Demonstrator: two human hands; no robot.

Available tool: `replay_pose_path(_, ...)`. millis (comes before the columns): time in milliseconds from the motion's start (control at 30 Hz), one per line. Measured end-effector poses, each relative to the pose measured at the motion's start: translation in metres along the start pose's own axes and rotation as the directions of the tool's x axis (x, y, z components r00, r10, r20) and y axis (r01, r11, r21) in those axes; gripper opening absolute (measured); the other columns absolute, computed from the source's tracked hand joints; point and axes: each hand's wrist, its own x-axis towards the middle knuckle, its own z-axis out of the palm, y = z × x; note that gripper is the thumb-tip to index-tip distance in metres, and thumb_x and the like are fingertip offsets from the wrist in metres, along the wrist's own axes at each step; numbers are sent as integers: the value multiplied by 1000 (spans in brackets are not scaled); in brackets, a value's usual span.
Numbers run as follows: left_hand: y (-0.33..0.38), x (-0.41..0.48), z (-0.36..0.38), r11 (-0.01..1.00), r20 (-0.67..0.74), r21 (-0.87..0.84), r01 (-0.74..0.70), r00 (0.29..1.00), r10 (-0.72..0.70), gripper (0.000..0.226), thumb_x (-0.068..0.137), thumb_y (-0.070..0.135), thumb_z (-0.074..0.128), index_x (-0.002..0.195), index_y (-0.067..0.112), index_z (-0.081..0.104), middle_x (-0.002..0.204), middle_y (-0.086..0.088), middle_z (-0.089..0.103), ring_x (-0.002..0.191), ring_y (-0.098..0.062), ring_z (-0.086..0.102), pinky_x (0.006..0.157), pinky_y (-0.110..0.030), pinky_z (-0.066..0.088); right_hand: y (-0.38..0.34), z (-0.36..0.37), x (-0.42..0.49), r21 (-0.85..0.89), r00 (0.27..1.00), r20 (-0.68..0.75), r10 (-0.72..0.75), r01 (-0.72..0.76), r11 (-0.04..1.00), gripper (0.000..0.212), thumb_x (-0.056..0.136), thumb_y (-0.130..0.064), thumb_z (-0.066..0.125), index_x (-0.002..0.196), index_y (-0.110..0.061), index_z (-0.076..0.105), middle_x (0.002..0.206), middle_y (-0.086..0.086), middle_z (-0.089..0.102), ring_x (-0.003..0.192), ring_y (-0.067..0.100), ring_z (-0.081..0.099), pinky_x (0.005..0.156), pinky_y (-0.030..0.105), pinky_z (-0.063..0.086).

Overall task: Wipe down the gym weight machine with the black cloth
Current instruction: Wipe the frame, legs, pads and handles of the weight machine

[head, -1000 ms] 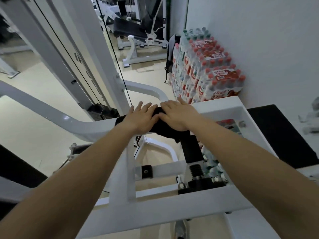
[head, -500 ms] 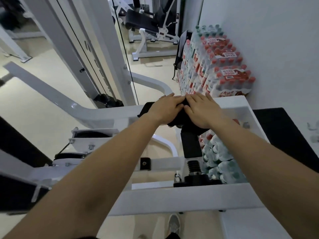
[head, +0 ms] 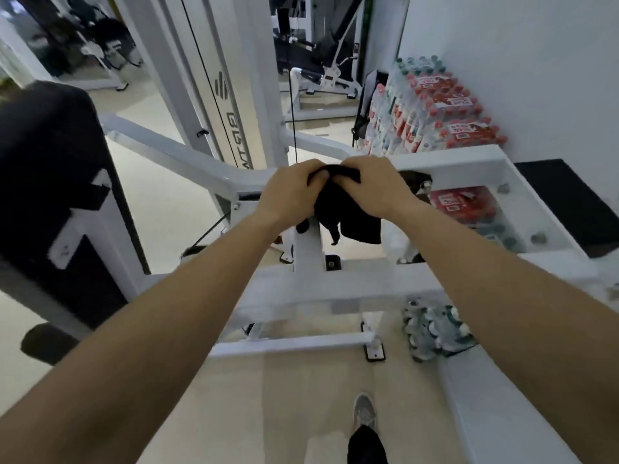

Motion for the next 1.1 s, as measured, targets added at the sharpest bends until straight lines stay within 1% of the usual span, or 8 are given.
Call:
replay_pose_path(100,4,-52,-13,994,3,-103,-42,999,43,25,102,31,47,110,20,68,98,1,70,94,-21,63,83,-35,50,-36,-1,-54,91,998,-52,43,-38,995,12,96,-33,57,87,-32,65,84,-10,65,81,13,60,73,28,42)
replay_pose_path(233,14,-129,-18,987,106,-158,-39,993,56,26,101,36,47,106,20,67,99,1,70,94,-20,64,81,-35,49,-84,9,-140,94,987,-48,152,-147,985,31,96,-30,54,66,-39,48,67,-14,54,65,0,51,60,23,33)
replay_pose_path(400,3,-214,4,991,329,-134,-29,942,72,37,101,49,42,104,22,68,95,0,71,88,-19,64,83,-42,52,-97,37,-236,102,965,59,257,-262,960,21,92,-43,46,75,-39,58,77,-14,63,77,6,59,70,36,46)
replay_pose_path(567,-28,-264,35,996,421,-77,54,907,-16,54,98,59,32,86,18,65,78,0,67,75,-18,62,76,-42,50,-78,79,-284,24,939,146,311,-317,948,46,96,-49,26,83,-20,59,84,1,63,80,20,58,78,48,48)
replay_pose_path(667,-47,-274,56,975,467,-116,189,877,-114,34,100,43,41,90,21,64,82,2,66,78,-17,60,65,-31,44,-54,112,-293,-108,920,214,329,-313,944,41,102,-42,27,100,-22,63,97,3,62,89,24,59,83,45,48)
replay_pose_path(767,-74,-272,84,975,443,-85,203,885,-146,15,95,27,46,104,23,56,90,0,65,82,-17,57,65,-30,39,-24,150,-295,-115,917,236,320,-301,947,33,104,-40,33,104,-24,62,95,-1,57,91,26,60,78,40,46)
replay_pose_path(900,-116,-262,134,981,345,-45,189,925,-162,14,85,16,50,85,27,42,72,4,54,69,-19,51,59,-33,32,10,199,-284,-51,931,248,268,-263,963,34,100,-52,45,107,-24,62,95,-5,61,88,19,59,72,35,43)
replay_pose_path(1100,-185,-239,193,979,120,-44,199,974,-193,14,80,17,57,86,30,53,76,12,61,72,-13,56,60,-29,40,61,268,-240,8,963,215,163,-169,986,23,99,-46,53,110,-27,61,92,-9,60,86,18,58,70,31,39)
